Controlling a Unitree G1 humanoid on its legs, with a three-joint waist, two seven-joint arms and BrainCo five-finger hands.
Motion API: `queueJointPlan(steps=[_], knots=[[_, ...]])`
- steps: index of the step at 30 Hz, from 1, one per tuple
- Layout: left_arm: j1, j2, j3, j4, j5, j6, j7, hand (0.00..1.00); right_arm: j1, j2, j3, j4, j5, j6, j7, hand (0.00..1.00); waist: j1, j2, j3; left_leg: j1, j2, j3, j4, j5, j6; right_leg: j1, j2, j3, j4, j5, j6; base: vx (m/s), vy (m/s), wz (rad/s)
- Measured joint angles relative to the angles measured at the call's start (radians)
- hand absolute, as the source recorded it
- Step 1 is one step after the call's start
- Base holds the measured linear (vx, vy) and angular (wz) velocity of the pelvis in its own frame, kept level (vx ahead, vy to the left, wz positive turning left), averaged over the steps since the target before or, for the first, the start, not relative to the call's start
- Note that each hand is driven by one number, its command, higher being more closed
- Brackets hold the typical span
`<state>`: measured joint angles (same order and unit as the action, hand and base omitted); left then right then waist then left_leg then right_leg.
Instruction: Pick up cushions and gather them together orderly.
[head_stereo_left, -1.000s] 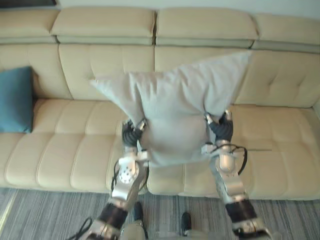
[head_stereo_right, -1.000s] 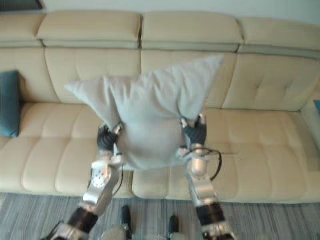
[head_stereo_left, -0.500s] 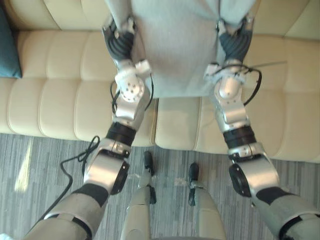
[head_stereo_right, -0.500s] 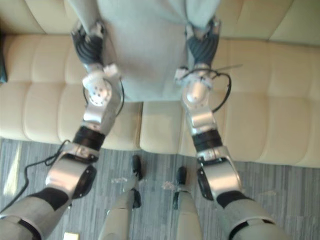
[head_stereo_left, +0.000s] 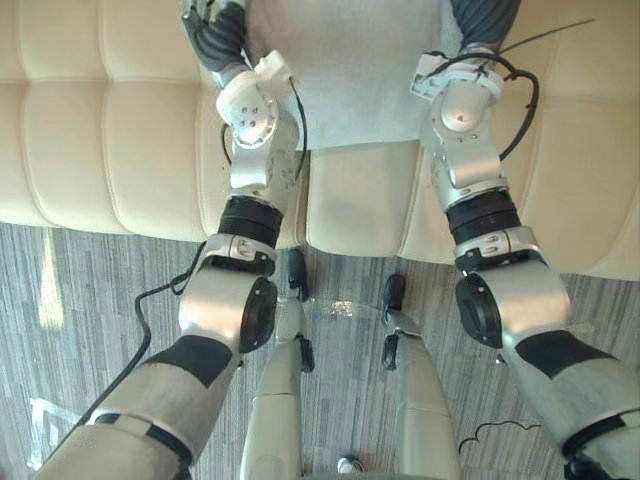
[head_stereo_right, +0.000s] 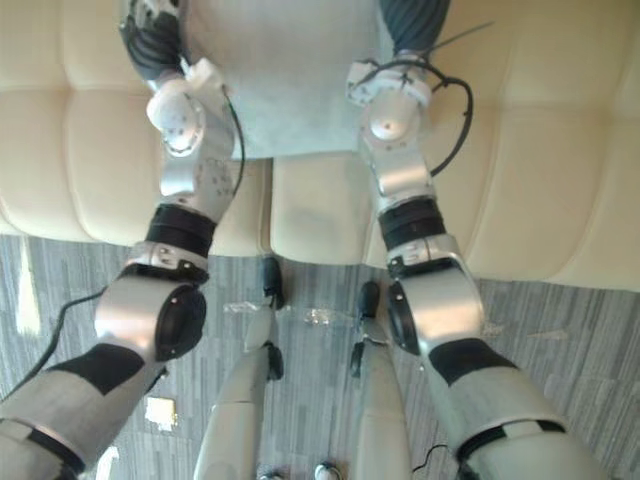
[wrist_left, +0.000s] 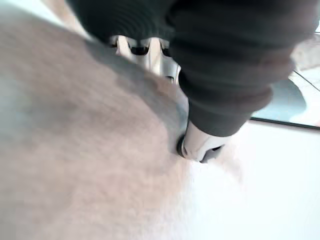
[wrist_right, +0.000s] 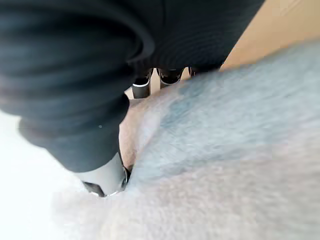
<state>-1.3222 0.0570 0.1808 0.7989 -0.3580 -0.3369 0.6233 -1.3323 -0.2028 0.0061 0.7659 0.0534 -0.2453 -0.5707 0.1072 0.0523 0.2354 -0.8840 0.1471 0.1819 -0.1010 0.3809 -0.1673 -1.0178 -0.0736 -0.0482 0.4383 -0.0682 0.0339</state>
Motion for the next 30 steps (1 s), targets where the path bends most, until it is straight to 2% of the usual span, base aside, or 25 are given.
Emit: queueJointPlan(steps=[6,7,9,11,16,17,18,20,22,23,24,27,30], knots=[[-0.022,0.001,0.006,0.000,0.000,-0.001,-0.033,0.00,-0.012,0.006,-0.019,-0.005,0.121,-0.046,0.004,0.00,0.000,0.000,0.000,-0.004,0.000,-0.001,0.000,0.000,0.000,0.000,-0.002,-0.005,-0.002,-0.001,-0.001,-0.01,-0.080,0.03],[-0.022,0.006,0.028,-0.002,0.000,-0.001,-0.044,0.00,-0.004,0.006,-0.053,-0.030,0.172,-0.063,0.011,0.00,-0.002,0.000,0.000,-0.004,-0.004,-0.001,0.000,0.000,0.000,0.000,-0.003,-0.005,-0.002,-0.001,-0.001,-0.01,-0.068,0.02],[-0.019,0.018,0.041,-0.002,-0.001,-0.001,-0.050,0.00,0.015,0.005,-0.081,-0.078,0.203,-0.074,0.016,0.00,-0.006,-0.001,0.000,-0.004,-0.005,-0.001,0.000,0.000,0.000,0.000,-0.004,-0.005,-0.001,-0.002,-0.001,-0.01,-0.063,0.02],[-0.002,0.084,0.065,-0.002,-0.024,-0.002,-0.084,0.00,0.045,-0.011,-0.129,-0.133,0.271,-0.108,0.040,0.00,-0.027,-0.001,0.000,0.000,-0.009,-0.001,-0.001,0.000,0.000,0.000,-0.007,-0.004,0.011,-0.006,0.000,-0.01,-0.077,0.05],[0.100,0.185,0.131,-0.022,-0.101,-0.019,-0.130,0.00,0.137,-0.079,-0.183,-0.175,0.362,-0.133,0.093,0.00,-0.048,-0.004,0.003,0.039,-0.016,0.001,-0.002,-0.001,0.001,0.020,-0.014,0.003,0.043,-0.022,-0.001,-0.02,-0.098,0.02],[0.163,0.199,0.150,-0.049,-0.125,-0.029,-0.141,0.00,0.202,-0.094,-0.192,-0.206,0.394,-0.136,0.111,0.00,-0.049,-0.006,0.005,0.067,-0.011,0.001,-0.002,-0.012,0.015,0.046,-0.010,0.000,0.044,-0.025,-0.002,-0.02,-0.104,-0.18],[0.256,0.210,0.154,-0.088,-0.145,-0.046,-0.159,0.00,0.295,-0.111,-0.197,-0.248,0.422,-0.140,0.141,0.00,-0.049,-0.005,0.006,0.107,-0.001,0.003,-0.002,-0.069,0.063,0.082,0.002,-0.002,0.047,-0.034,-0.004,-0.01,-0.098,-0.14],[0.353,0.211,0.147,-0.126,-0.154,-0.053,-0.176,0.00,0.403,-0.130,-0.200,-0.318,0.428,-0.142,0.165,0.00,-0.056,-0.006,0.008,0.141,-0.003,0.002,-0.002,-0.077,0.053,0.121,-0.003,-0.006,0.046,-0.041,-0.002,0.02,-0.073,0.04],[0.509,0.200,0.102,-0.197,-0.154,-0.059,-0.209,0.00,0.560,-0.144,-0.196,-0.423,0.428,-0.146,0.209,0.00,-0.062,-0.006,0.008,0.189,-0.008,0.000,-0.002,-0.090,0.061,0.171,-0.012,-0.007,0.047,-0.055,0.001,0.05,-0.074,0.15],[0.647,0.191,0.043,-0.239,-0.147,-0.062,-0.238,0.00,0.696,-0.142,-0.192,-0.494,0.428,-0.146,0.240,0.00,-0.065,-0.006,0.008,0.233,-0.016,-0.001,-0.002,-0.092,0.064,0.218,-0.019,-0.007,0.047,-0.069,0.006,0.05,-0.061,0.13],[0.689,0.184,0.024,-0.248,-0.143,-0.062,-0.244,0.00,0.742,-0.140,-0.187,-0.516,0.428,-0.146,0.250,0.00,-0.065,-0.006,0.008,0.249,-0.019,-0.001,-0.002,-0.092,0.065,0.236,-0.021,-0.007,0.048,-0.075,0.005,0.05,-0.051,0.16],[0.992,0.102,-0.094,-0.277,-0.087,-0.059,-0.319,0.00,1.038,-0.062,-0.133,-0.593,0.419,-0.146,0.347,0.00,-0.065,-0.014,0.006,0.371,-0.032,-0.006,-0.002,-0.121,0.068,0.365,-0.038,-0.019,0.047,-0.115,0.008,0.09,-0.080,0.16],[1.172,0.061,-0.173,-0.266,-0.047,-0.047,-0.389,0.00,1.202,-0.015,-0.080,-0.585,0.395,-0.132,0.417,0.00,-0.065,-0.026,0.000,0.446,-0.034,-0.006,-0.002,-0.140,0.066,0.446,-0.041,-0.024,0.036,-0.130,0.009,0.08,-0.059,0.04]])
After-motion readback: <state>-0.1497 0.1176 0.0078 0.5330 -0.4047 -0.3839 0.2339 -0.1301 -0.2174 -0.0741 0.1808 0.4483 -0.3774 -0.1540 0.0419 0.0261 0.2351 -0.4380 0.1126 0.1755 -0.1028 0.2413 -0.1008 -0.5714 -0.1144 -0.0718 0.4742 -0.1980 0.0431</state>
